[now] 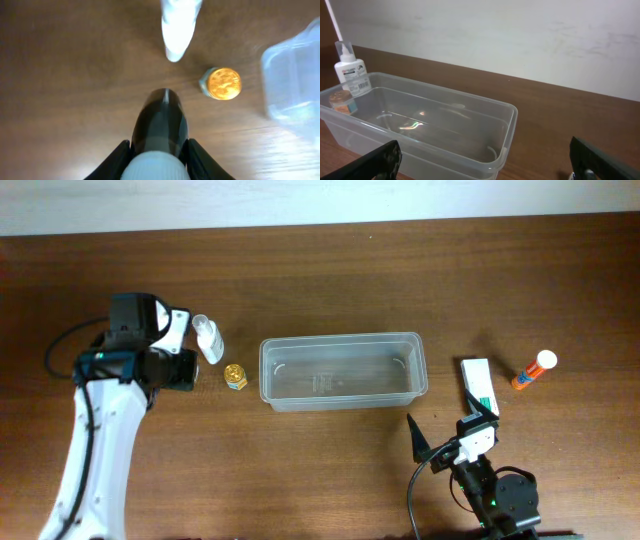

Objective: Pack container
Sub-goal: 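Lift the brown bottle and carry it into the clear container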

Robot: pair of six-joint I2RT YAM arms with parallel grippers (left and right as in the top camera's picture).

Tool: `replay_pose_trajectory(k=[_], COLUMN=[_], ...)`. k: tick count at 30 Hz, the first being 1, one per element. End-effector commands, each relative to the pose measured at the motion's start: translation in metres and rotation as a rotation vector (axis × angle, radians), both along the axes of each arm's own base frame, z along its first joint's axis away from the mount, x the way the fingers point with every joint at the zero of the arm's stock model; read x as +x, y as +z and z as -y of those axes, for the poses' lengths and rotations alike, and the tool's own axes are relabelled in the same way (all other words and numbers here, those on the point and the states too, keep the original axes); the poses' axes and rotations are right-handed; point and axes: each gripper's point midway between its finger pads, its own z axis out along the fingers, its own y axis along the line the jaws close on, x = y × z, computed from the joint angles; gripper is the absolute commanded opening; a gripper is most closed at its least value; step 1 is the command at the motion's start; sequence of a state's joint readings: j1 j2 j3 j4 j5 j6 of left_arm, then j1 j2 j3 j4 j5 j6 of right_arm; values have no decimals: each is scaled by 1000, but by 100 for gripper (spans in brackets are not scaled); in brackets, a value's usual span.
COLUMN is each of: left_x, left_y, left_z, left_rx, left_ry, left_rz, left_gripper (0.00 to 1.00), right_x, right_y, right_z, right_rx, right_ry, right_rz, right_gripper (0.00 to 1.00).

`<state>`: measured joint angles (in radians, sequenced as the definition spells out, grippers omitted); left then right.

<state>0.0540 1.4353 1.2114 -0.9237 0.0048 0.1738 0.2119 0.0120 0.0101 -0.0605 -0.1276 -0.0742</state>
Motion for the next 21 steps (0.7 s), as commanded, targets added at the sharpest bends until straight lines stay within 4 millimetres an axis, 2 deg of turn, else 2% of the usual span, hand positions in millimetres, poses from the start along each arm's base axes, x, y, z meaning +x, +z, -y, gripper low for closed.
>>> replay_pose_trajectory(k=[1, 3, 6, 9, 16, 21], left_x=[-9, -12, -18, -19, -17, -15], left_y=[32, 45, 62, 77, 111, 127], left_z=[27, 36, 37, 46, 91, 121], left_rx=[-251, -327, -392, -410, -443, -441], left_ry=[151, 177, 284, 272, 162, 115], left_rz=[75, 102, 130, 159, 197, 201], left_gripper=[1, 1, 1, 1, 1, 1], right_x=[1, 1, 1, 1, 1, 1], right_y=[-2, -2, -2, -3, -2, -2], right_z=[2, 2, 2, 2, 2, 2], right_rx=[10, 10, 10, 10, 10, 10], right_ry=[-13, -13, -13, -13, -13, -13], right_rz=[-9, -9, -9, -9, -9, -9], right_gripper=[98, 98, 98, 98, 98, 98])
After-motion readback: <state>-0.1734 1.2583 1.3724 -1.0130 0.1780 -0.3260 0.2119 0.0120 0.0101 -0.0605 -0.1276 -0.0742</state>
